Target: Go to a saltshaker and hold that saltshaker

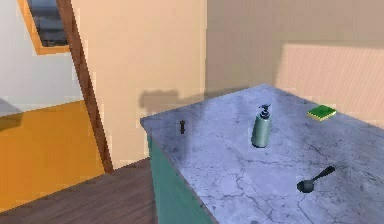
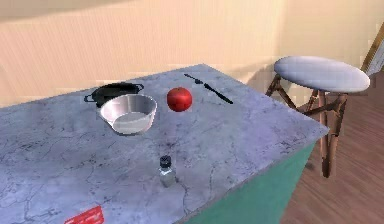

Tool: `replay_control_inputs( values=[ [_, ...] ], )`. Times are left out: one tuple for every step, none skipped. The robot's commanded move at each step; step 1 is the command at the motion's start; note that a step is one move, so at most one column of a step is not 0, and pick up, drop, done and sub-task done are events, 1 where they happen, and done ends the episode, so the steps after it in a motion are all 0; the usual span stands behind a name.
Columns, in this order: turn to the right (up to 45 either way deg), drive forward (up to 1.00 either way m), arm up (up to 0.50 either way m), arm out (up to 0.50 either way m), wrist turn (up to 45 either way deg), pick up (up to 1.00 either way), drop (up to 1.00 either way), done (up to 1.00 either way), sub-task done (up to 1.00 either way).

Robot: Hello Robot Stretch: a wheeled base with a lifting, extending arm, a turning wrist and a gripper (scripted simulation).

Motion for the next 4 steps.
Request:
replay_control_inputs(
  values=[
    [0.0,0.0,0.5,0.0,0.0,0.0,0.0,0.0,0.0],
    [0.0,0.0,0.38,0.0,0.0,0.0,0.0,0.0,0.0],
    [0.0,0.0,0.0,0.08,0.0,0.0,0.0,0.0,0.0],
    [0.0,0.0,0.0,0.0,45.0,0.0,0.0,0.0,0.0]
  ],
)
